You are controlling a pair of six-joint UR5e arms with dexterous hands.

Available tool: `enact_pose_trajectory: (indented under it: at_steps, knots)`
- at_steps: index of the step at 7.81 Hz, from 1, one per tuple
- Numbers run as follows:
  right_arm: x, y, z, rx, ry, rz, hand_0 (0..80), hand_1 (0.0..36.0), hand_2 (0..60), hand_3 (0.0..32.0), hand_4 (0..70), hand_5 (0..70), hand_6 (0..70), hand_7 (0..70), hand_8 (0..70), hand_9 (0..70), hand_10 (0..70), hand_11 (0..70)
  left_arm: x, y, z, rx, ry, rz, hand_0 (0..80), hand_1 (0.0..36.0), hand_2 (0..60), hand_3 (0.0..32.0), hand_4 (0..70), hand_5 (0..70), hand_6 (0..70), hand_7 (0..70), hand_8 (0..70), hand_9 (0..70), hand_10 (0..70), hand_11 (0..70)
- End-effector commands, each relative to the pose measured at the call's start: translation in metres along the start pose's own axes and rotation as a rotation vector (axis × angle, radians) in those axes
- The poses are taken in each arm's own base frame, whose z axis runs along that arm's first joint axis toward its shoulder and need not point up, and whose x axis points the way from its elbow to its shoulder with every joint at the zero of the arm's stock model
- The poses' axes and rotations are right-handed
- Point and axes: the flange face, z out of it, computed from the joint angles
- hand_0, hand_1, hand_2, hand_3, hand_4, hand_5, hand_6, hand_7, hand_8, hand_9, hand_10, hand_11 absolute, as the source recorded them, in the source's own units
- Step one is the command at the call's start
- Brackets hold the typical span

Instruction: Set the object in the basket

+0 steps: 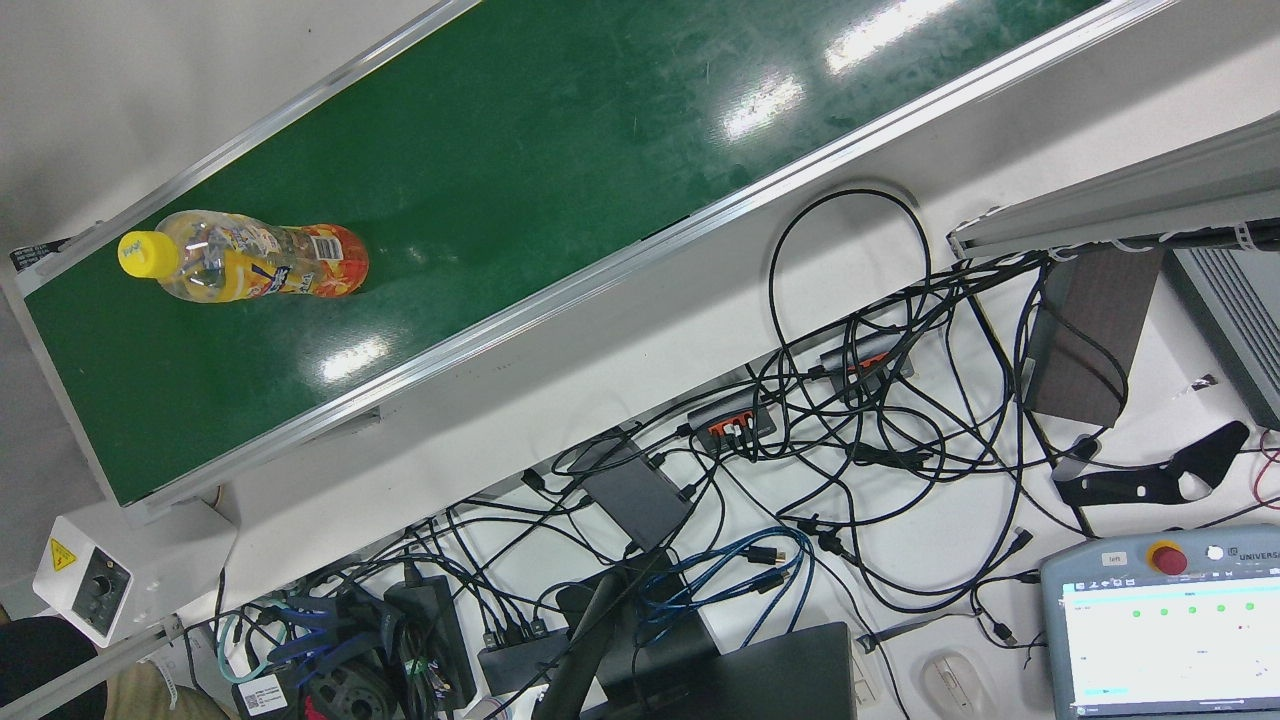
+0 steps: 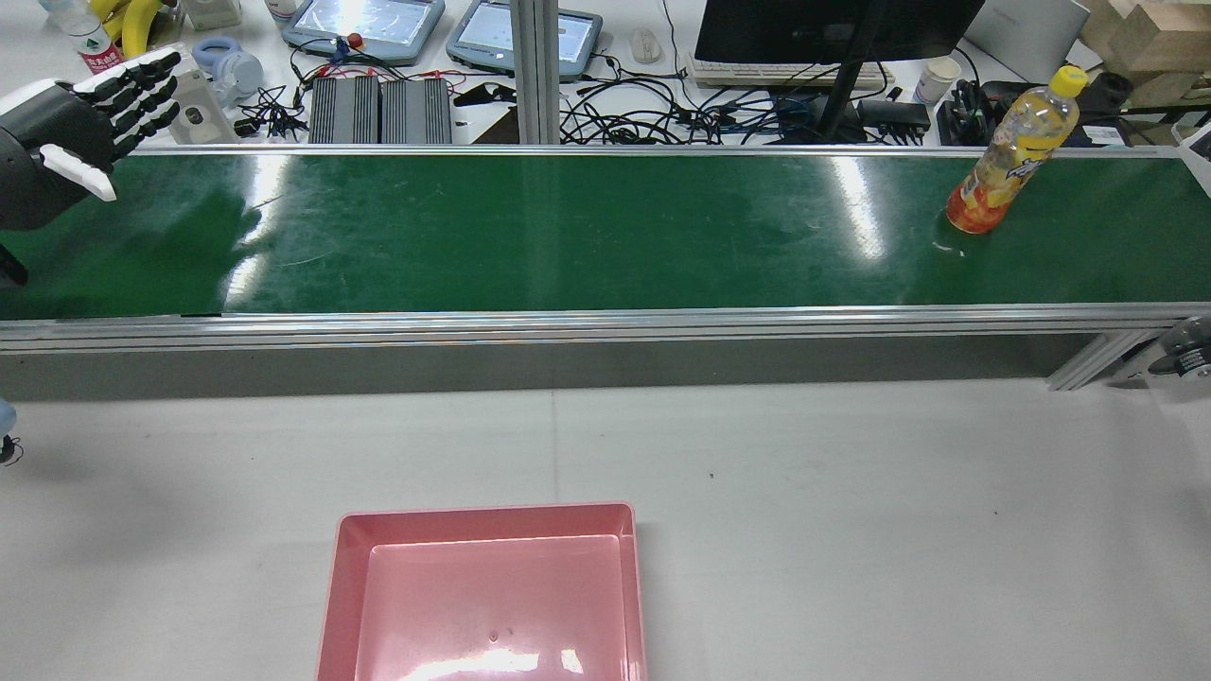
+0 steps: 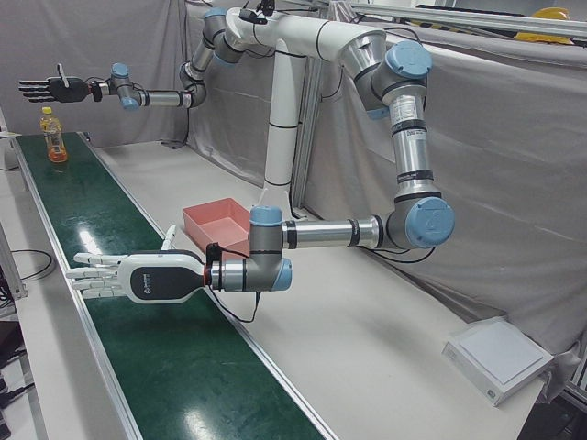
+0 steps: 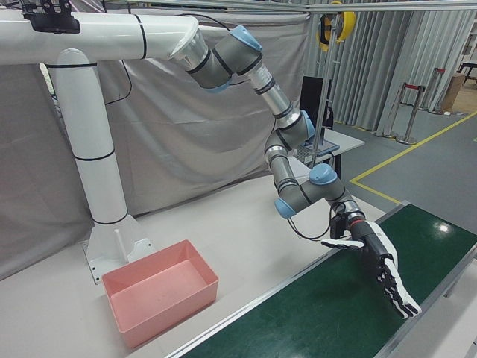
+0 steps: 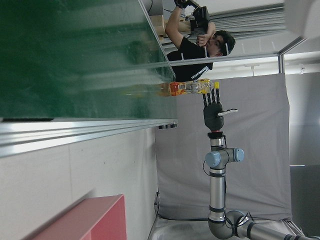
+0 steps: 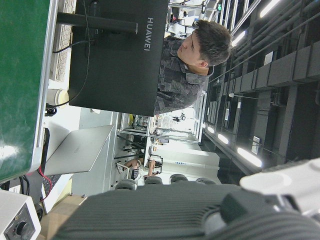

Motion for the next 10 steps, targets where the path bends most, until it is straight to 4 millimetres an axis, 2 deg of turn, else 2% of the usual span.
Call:
enact_pose_trajectory:
  at_steps: [1, 10]
  knots:
    - [0.0, 0.0, 0.0, 0.0, 0.0, 0.001, 0.0, 0.0, 0.0, 0.0, 0.0, 0.0, 0.0, 0.0, 0.0, 0.0, 0.0, 0.0, -0.0015, -0.0021, -0.0015, 0.005, -0.003, 0.002, 59.6, 4.4, 0.0, 0.0, 9.3, 8.5, 0.0, 0.0, 0.0, 0.0, 1.9, 4.4]
    - [0.0, 0.0, 0.0, 0.0, 0.0, 0.001, 0.0, 0.0, 0.0, 0.0, 0.0, 0.0, 0.0, 0.0, 0.0, 0.0, 0.0, 0.0, -0.0013, -0.0014, -0.0013, 0.004, -0.002, 0.002, 59.6, 4.5, 0.0, 0.0, 10.1, 9.6, 0.0, 0.0, 0.0, 0.0, 1.9, 4.4]
